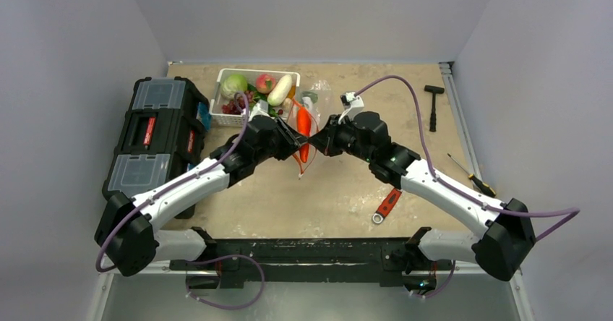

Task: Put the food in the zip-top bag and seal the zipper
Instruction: Place the fake vegetable in the zipper food storage bag, then adjust the zipper food storage bag at the center of the board.

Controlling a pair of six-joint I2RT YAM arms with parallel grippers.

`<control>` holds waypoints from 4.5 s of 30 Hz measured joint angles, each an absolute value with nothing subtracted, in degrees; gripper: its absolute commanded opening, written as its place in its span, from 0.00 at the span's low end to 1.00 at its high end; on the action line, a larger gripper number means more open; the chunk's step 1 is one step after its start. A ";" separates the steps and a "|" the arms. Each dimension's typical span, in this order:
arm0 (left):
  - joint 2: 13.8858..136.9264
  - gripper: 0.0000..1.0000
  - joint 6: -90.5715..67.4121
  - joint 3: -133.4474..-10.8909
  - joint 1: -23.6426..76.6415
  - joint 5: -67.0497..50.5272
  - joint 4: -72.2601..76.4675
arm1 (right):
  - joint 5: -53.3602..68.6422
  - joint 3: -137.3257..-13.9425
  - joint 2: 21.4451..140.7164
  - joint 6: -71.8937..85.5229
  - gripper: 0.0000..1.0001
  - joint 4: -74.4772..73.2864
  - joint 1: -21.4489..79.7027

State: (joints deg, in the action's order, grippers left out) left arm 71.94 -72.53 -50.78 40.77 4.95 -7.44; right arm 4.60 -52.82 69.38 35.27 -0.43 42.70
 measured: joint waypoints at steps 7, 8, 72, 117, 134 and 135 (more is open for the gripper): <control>72.97 0.97 -66.50 -52.77 40.66 3.49 -14.20 | 5.34 -53.89 70.63 36.49 0.00 -0.45 41.87; 72.97 0.97 -65.71 -53.43 40.60 3.03 -15.38 | 5.41 -53.89 70.65 36.51 0.00 -0.47 41.63; 66.06 0.00 -83.40 -48.14 43.18 -25.15 -2.96 | 0.58 -86.80 84.73 16.34 0.00 -47.81 40.27; 67.20 0.00 -73.08 -44.75 38.63 -25.06 -12.16 | -2.28 -70.70 77.06 17.93 0.00 -37.17 43.07; 61.78 0.01 -69.69 -56.25 38.15 -25.12 -17.10 | -5.69 -70.85 65.63 20.05 0.00 -31.57 43.11; 62.28 0.12 -69.21 -56.25 37.85 -25.04 -18.28 | -6.59 -69.60 66.00 20.49 0.00 -31.62 43.11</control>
